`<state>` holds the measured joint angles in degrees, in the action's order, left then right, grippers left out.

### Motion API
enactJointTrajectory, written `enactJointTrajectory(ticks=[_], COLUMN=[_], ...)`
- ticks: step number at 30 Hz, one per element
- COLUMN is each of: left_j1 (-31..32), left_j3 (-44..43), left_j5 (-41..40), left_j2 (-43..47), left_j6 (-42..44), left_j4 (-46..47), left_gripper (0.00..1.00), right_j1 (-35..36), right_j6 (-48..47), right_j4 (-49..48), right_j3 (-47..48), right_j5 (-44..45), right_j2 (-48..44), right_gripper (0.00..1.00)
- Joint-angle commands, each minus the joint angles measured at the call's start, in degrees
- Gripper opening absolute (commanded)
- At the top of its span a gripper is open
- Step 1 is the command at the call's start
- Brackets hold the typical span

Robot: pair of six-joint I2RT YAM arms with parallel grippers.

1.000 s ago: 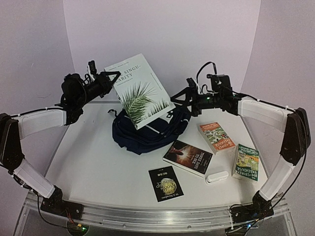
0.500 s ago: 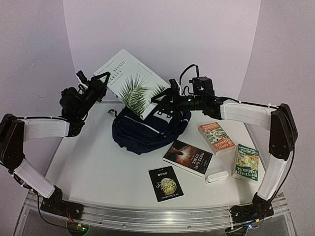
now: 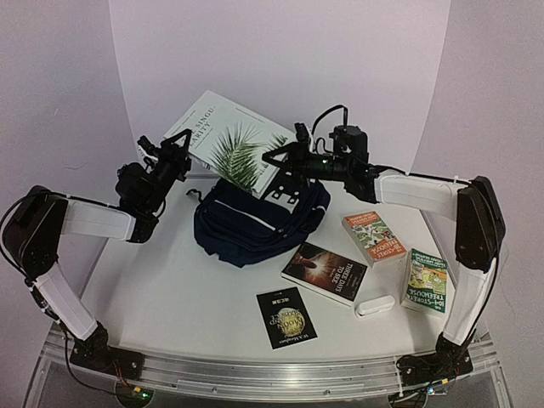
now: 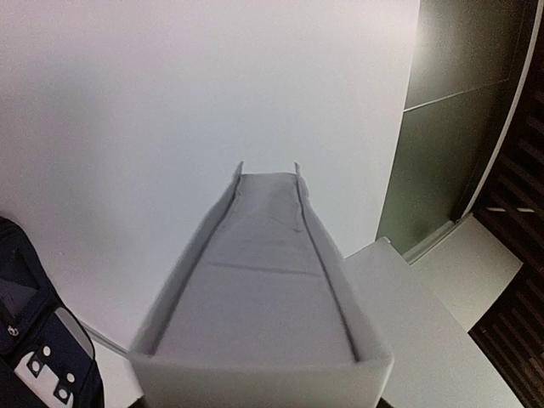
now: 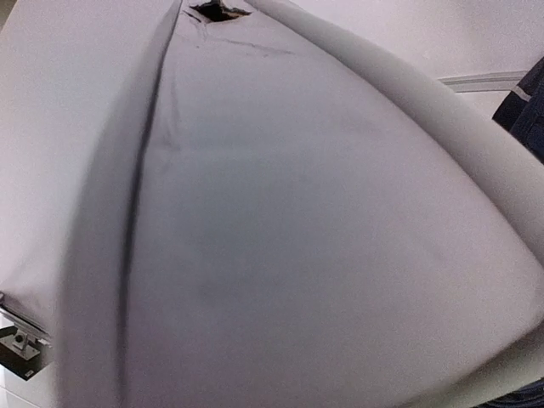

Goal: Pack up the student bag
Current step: Pick up the book from the center of the board.

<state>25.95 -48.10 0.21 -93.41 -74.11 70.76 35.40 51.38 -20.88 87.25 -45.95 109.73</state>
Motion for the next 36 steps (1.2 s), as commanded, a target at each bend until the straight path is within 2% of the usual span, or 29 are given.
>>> enactJointTrajectory(ticks=[1, 4, 9, 12, 15, 22, 24, 29, 33, 36], left_j1=[2.09, 2.06, 1.93, 0.42, -0.09, -1.68, -1.7, -1.68, -1.69, -1.69], left_j3=[1.45, 1.79, 4.25, 6.26, 5.14, 3.42, 2.28, 2.19, 4.02, 4.47], left_j5=[4.29, 7.86, 13.52, 21.04, 29.01, 41.85, 45.98, 55.05, 56.15, 55.69], left_j2=[2.05, 5.61, 12.69, 15.93, 19.02, 25.81, 26.03, 23.32, 21.77, 21.16], left_j6=[-0.42, 3.26, 10.5, 15.61, 23.59, 33.81, 35.31, 34.94, 32.99, 33.23], left_j4=[4.96, -2.65, -19.3, -25.64, -37.93, -54.98, -57.61, -56.51, -53.04, -53.78], left_gripper=[0.51, 0.71, 0.98, 1.0, 1.0, 1.0, 1.0, 1.0, 0.98, 0.97], right_j1=[-1.37, -3.8, -8.25, -10.25, -10.65, -10.76, -10.75, -10.67, -10.58, -10.29], right_j6=[1.4, -0.3, -1.44, -2.75, -9.99, -31.39, -34.87, -39.57, -40.02, -40.53], right_j4=[-5.38, -5.4, -4.97, -2.15, 5.88, 31.67, 36.29, 41.86, 42.47, 42.87], right_j3=[-1.72, -4.85, -8.67, -10.87, -15.39, -19.25, -19.5, -18.5, -17.71, -17.13], right_j5=[-3.65, -4.64, -10.16, -15.34, -18.58, -18.95, -19.29, -21.79, -23.75, -24.32], right_j2=[-3.17, -6.62, -12.51, -15.15, -19.03, -23.16, -23.64, -23.17, -22.65, -22.46], right_gripper=[0.4, 0.31, 0.24, 0.22, 0.22, 0.23, 0.22, 0.21, 0.2, 0.18])
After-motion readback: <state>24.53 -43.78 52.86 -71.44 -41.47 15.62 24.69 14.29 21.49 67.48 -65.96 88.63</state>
